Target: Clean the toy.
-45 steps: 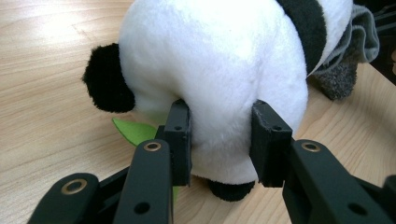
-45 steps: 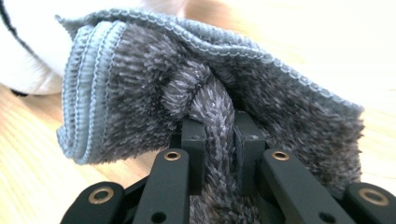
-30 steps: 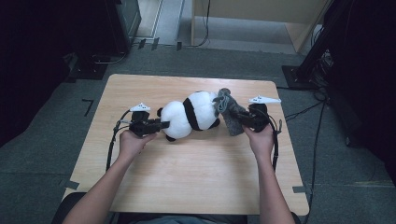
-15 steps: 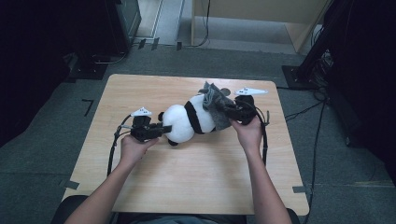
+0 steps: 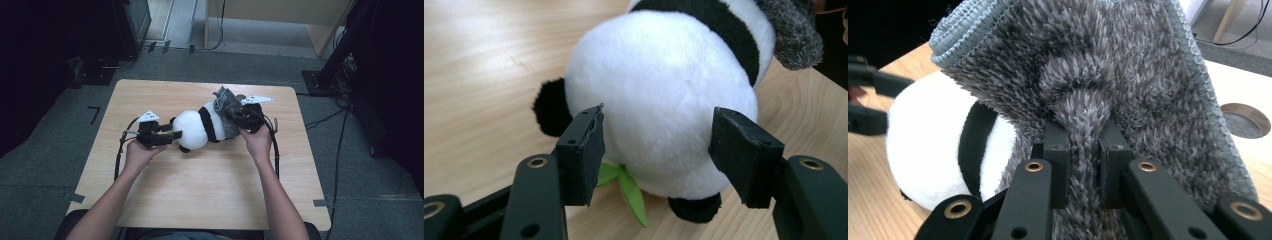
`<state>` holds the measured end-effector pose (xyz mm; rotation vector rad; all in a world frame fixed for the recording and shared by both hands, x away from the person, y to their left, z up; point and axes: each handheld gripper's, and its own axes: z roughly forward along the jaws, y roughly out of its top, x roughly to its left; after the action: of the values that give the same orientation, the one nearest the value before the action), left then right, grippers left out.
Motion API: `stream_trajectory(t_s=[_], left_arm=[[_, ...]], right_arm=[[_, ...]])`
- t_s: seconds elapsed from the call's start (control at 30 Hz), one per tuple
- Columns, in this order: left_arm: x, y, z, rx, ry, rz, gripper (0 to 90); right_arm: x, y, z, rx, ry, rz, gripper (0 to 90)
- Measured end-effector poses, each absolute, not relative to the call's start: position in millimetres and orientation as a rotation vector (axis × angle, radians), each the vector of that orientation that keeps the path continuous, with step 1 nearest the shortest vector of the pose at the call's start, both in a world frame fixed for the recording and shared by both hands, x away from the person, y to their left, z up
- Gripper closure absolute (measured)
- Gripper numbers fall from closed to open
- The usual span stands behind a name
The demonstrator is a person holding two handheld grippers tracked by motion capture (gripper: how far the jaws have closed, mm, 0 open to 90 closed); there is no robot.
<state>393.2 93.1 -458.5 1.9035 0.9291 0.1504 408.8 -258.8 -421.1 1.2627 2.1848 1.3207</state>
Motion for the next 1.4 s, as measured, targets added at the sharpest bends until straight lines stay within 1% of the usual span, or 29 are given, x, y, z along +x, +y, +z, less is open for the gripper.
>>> stream_trajectory(t_s=[0.13, 0.3, 0.53, 0.6, 0.73, 0.77, 0.97, 1.2, 1.3, 1.33, 1.4], left_arm=[[404, 99, -452, 1.929, 0.896, 0.145, 34.9], [418, 101, -446, 1.946, 0.826, 0.146, 34.3], [441, 97, -453, 1.975, 0.754, 0.067, 32.5], [444, 95, -458, 1.993, 0.747, 0.042, 28.5], [445, 89, -467, 2.031, 0.743, 0.061, 14.6], [445, 88, -469, 2.036, 0.743, 0.056, 12.4], [445, 84, -478, 2.043, 0.641, 0.013, 11.4], [442, 69, -490, 2.072, 0.594, -0.068, 0.4], [440, 66, -492, 2.076, 0.600, -0.090, 0.0], [440, 66, -491, 2.075, 0.596, -0.100, 1.3], [438, 66, -490, 2.071, 0.596, -0.107, 9.6]], right_arm=[[411, -260, -422, 1.254, 2.197, 1.326, 79.9], [412, -262, -422, 1.245, 2.217, 1.335, 79.9], [413, -264, -424, 1.234, 2.229, 1.363, 79.8], [413, -264, -425, 1.221, 2.235, 1.373, 79.8], [413, -263, -426, 1.195, 2.253, 1.393, 79.8], [412, -263, -426, 1.187, 2.261, 1.392, 79.8], [408, -261, -427, 1.153, 2.263, 1.409, 79.8], [405, -253, -427, 1.105, 2.240, 1.388, 79.7], [405, -252, -428, 1.113, 2.231, 1.395, 79.6], [406, -252, -429, 1.117, 2.226, 1.398, 79.6], [406, -252, -429, 1.128, 2.215, 1.400, 79.5]])
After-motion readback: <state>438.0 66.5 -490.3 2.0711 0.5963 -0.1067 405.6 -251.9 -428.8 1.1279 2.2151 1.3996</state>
